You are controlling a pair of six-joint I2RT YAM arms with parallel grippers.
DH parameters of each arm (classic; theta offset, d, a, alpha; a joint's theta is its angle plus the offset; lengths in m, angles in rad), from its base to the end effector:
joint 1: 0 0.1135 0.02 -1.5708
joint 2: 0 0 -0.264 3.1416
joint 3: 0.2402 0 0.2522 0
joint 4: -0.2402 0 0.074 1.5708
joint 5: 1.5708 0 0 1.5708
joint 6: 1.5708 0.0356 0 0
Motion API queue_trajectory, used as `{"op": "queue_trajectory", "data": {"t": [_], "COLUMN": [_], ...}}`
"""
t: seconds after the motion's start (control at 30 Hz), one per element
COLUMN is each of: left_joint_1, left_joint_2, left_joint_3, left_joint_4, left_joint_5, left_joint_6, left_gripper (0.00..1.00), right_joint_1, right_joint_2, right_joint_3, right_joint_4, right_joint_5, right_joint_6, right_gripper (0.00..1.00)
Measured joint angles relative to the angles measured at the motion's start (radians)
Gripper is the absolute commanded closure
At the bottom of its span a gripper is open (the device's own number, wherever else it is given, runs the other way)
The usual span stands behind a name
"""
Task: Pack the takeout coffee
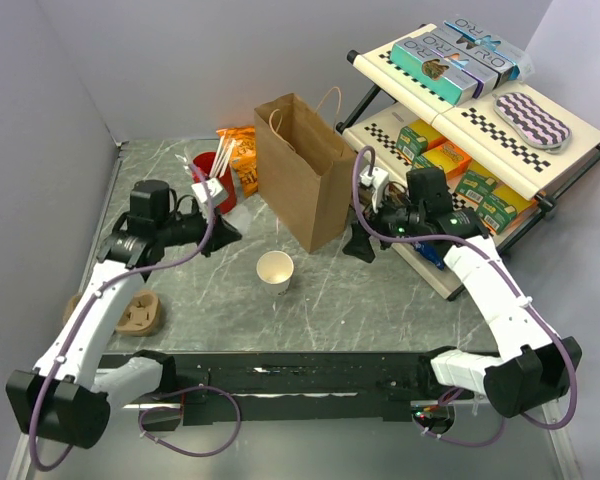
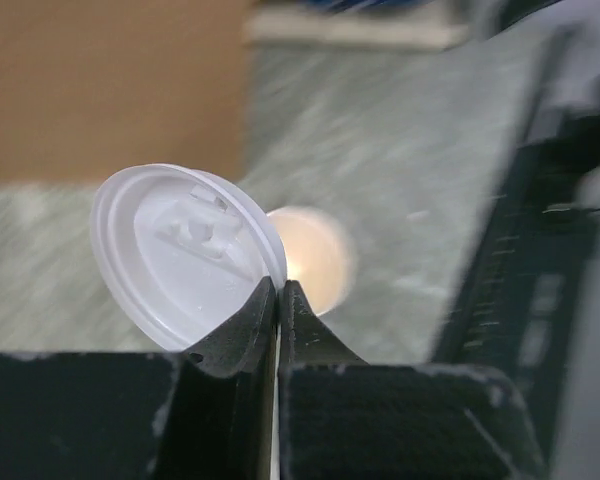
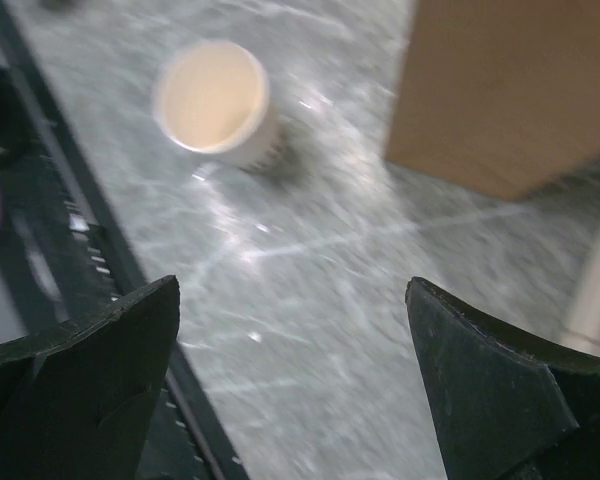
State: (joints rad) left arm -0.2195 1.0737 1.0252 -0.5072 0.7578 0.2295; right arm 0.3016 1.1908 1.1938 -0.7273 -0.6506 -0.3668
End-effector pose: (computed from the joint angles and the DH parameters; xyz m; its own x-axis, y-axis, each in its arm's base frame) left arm 0.2158 -0.0732 0.3409 -0.3357 0.2442 -0.9097 0.8261 0.5404 -0.1598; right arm 0.2261 0.0929 0.3516 -0.3505 -0.4079 -0.8431 -0.8519 0.5129 0.1060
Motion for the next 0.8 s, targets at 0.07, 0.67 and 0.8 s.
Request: {"op": "queue_trajectory", "data": {"t": [0.07, 0.67, 0.8], "left_joint_1": [-0.006, -0.178, -0.165], "left_joint_2": [-0.016, 0.070, 0.074], "left_joint_3": [-0.043, -0.476, -0.506], "left_joint_4": [0.107, 1.204, 1.246], "left_joint_5": [0.143, 0.355, 0.327], "left_joint_6": [-0.087, -1.039, -1.094], "left_gripper": [0.99, 0.99, 0.99], "right_joint_1": [0.012, 0.108, 0.144], "right_joint_2": [0.006, 0.057, 0.060], "right_joint_3": [0.004, -0.166, -0.183], "right_joint_4": [0.016, 0.257, 0.296], "right_joint_5": [-0.047, -0.245, -0.239], "right_joint_6": [0.035, 0.285, 0.308], "right_gripper": [0.00, 0.00, 0.00]}}
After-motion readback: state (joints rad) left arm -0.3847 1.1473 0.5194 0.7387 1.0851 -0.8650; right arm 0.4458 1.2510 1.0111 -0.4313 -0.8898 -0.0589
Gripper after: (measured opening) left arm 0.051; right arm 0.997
